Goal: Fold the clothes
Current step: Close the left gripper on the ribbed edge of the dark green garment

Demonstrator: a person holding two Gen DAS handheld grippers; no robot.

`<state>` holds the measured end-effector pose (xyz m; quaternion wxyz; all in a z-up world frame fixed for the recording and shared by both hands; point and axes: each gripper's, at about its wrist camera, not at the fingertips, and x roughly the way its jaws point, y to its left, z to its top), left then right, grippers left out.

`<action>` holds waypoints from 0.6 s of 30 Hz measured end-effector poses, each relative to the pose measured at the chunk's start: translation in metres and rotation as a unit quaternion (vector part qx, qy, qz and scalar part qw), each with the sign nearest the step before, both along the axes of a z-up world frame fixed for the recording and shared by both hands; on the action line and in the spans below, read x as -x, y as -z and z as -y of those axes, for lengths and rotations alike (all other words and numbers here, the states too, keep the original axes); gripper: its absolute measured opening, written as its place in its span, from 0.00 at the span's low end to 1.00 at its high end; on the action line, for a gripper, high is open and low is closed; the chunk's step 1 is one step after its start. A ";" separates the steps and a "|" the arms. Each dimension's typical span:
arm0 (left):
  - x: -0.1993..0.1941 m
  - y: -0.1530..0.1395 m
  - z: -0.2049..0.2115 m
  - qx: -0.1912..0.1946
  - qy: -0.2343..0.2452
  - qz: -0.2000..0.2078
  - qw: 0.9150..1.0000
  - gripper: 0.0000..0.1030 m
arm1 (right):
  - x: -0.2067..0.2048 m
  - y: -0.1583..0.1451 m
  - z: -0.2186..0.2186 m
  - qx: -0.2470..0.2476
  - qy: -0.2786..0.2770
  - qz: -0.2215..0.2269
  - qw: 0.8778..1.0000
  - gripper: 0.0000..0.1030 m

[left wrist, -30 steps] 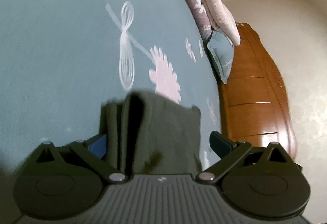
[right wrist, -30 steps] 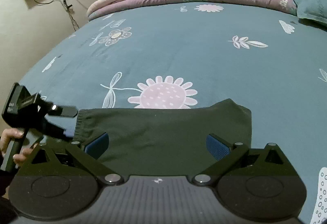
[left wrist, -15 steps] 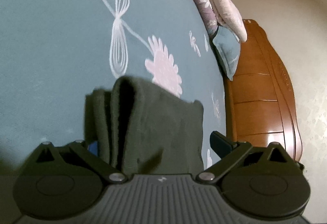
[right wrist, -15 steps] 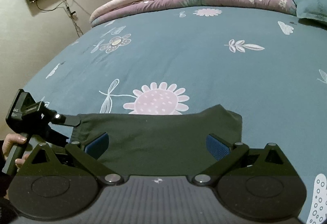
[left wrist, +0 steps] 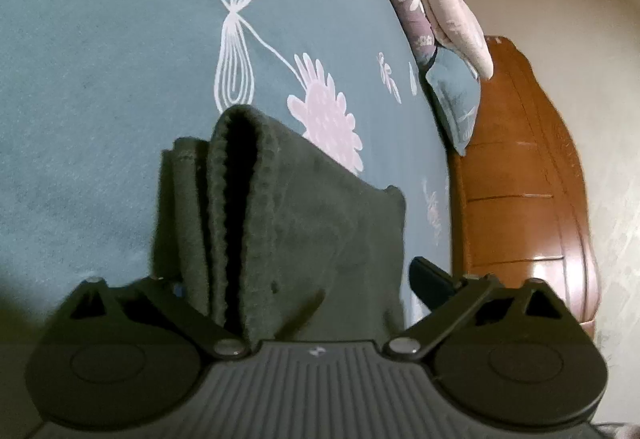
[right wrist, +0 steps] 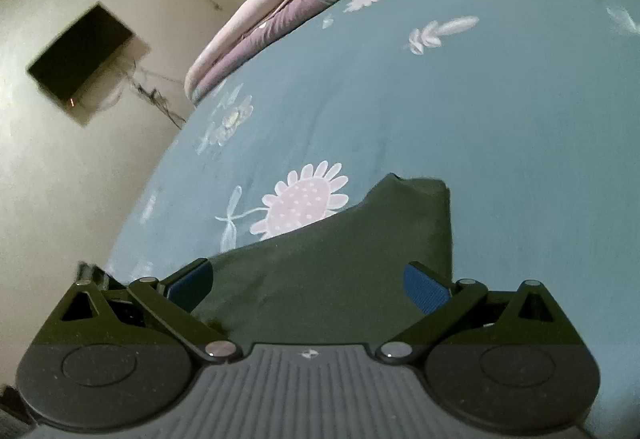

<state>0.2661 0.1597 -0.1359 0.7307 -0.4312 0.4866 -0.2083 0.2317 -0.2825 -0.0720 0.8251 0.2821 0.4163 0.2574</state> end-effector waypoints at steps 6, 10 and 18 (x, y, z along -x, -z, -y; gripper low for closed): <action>0.001 -0.014 0.012 -0.085 0.017 -0.005 0.996 0.64 | -0.003 0.021 0.027 -0.045 0.028 -0.039 0.998 1.00; 0.004 -0.019 0.013 -0.112 0.013 -0.015 0.994 0.48 | -0.009 0.039 0.042 -0.093 0.041 -0.073 0.992 1.00; 0.007 -0.015 0.007 -0.113 0.002 -0.023 0.993 0.41 | -0.050 0.071 0.032 -0.135 0.008 -0.135 0.982 1.00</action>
